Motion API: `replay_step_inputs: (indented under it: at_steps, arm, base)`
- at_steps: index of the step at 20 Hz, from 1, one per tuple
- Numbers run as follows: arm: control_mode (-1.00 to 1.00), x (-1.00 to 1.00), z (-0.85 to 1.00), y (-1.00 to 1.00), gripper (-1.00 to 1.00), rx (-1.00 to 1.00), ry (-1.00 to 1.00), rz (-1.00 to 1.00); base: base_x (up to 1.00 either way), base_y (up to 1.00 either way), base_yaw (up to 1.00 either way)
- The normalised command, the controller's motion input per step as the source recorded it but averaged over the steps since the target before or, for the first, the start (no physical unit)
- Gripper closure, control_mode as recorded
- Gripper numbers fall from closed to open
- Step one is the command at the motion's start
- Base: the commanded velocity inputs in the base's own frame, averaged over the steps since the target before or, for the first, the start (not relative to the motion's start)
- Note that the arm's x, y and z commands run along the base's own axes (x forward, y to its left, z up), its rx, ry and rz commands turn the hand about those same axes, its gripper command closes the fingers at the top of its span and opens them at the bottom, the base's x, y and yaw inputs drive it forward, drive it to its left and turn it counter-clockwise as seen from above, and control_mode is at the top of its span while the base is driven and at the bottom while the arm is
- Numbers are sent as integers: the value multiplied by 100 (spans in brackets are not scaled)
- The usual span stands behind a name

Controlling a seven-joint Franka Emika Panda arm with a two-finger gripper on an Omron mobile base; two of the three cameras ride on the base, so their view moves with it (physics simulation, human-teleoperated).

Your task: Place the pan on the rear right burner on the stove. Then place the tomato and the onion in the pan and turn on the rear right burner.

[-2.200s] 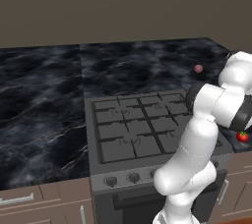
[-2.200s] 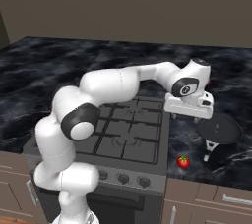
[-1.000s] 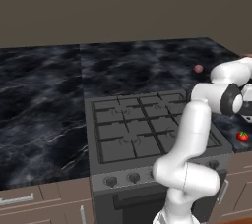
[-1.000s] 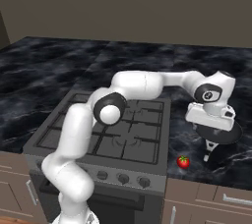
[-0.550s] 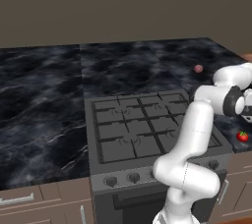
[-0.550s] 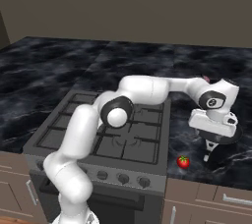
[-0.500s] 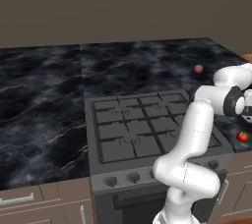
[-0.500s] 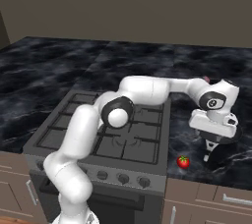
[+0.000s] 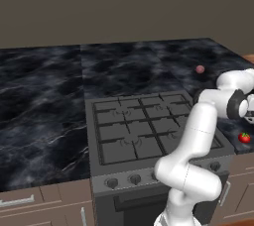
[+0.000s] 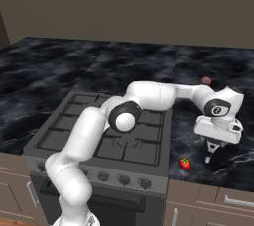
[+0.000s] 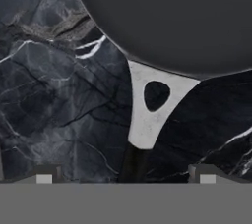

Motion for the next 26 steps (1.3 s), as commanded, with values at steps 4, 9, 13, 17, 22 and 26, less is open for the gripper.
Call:
replay_step_inputs:
  at_steps: [4,9,13,17,22,26]
  arm:
    - [-100,4,-26,-14,-100,0,0,0]
    - [-100,8,-25,-11,-100,0,0,0]
    - [-100,6,-24,-4,-100,0,0,0]
    - [-100,0,-25,0,-100,0,0,0]
    - [-100,0,-25,0,-100,0,0,0]
    - [-100,3,-25,0,-100,0,0,0]
  base:
    - [0,0,0]
    - [0,0,0]
    - [0,0,0]
    - [0,0,0]
    - [0,0,0]
    - [0,0,0]
